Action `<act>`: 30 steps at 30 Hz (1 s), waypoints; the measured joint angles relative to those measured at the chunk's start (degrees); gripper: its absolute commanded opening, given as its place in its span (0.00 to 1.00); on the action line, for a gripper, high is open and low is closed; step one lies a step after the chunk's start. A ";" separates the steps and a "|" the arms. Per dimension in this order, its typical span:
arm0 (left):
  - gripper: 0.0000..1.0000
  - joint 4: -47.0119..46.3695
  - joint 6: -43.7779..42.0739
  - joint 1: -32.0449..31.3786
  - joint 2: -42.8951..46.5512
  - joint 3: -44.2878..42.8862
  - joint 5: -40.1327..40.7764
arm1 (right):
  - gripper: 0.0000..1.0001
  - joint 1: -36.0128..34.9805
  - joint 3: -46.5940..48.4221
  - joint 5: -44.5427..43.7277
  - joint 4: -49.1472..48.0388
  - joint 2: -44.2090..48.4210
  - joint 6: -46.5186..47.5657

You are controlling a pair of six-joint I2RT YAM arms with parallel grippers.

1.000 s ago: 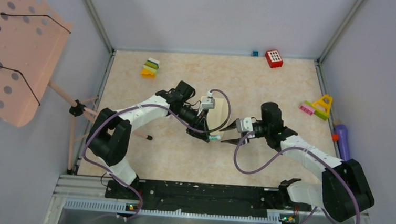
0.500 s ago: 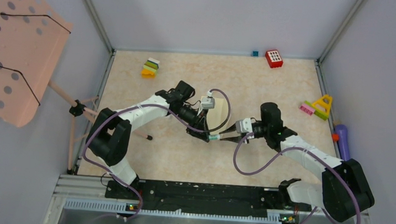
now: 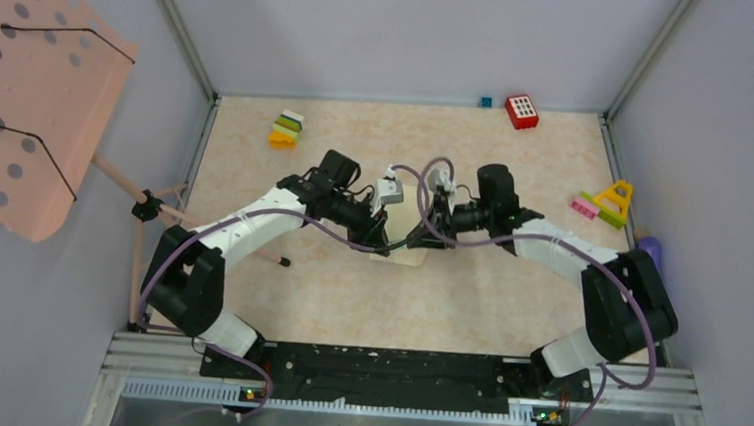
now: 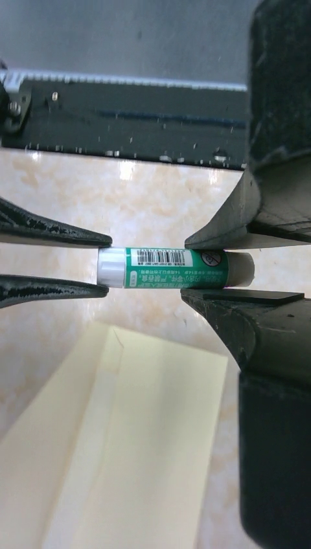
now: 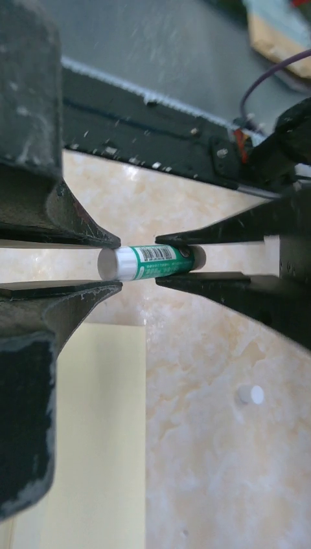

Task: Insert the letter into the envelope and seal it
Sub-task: Unscrew the solid glue.

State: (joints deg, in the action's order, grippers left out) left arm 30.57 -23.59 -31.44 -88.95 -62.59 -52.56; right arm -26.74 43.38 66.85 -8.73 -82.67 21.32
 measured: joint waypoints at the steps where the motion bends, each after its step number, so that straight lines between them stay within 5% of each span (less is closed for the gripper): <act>1: 0.00 -0.85 0.22 0.07 1.33 0.57 2.43 | 0.13 0.09 2.36 0.02 0.63 -2.14 -4.17; 8: 0.00 -5.35 1.70 0.04 4.17 1.77 12.17 | 0.13 2.03 12.33 0.46 1.03 -12.57 -31.10; 13: 0.00 -6.34 2.36 -0.85 4.17 2.27 13.88 | 0.31 2.62 12.33 0.66 0.79 -13.86 -38.47; 22: 0.00 -5.22 0.17 -0.90 3.34 1.18 6.14 | 0.44 2.49 13.86 3.89 17.11 -9.42 -13.86; 30: 0.00 2.03 -4.52 -0.96 -2.08 -2.58 -5.42 | 0.43 2.51 2.19 5.70 14.47 4.92 8.74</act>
State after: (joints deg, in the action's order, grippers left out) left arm 32.60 -28.12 -32.40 -91.02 -65.17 -57.98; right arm -24.23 45.56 72.55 5.74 -77.76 30.06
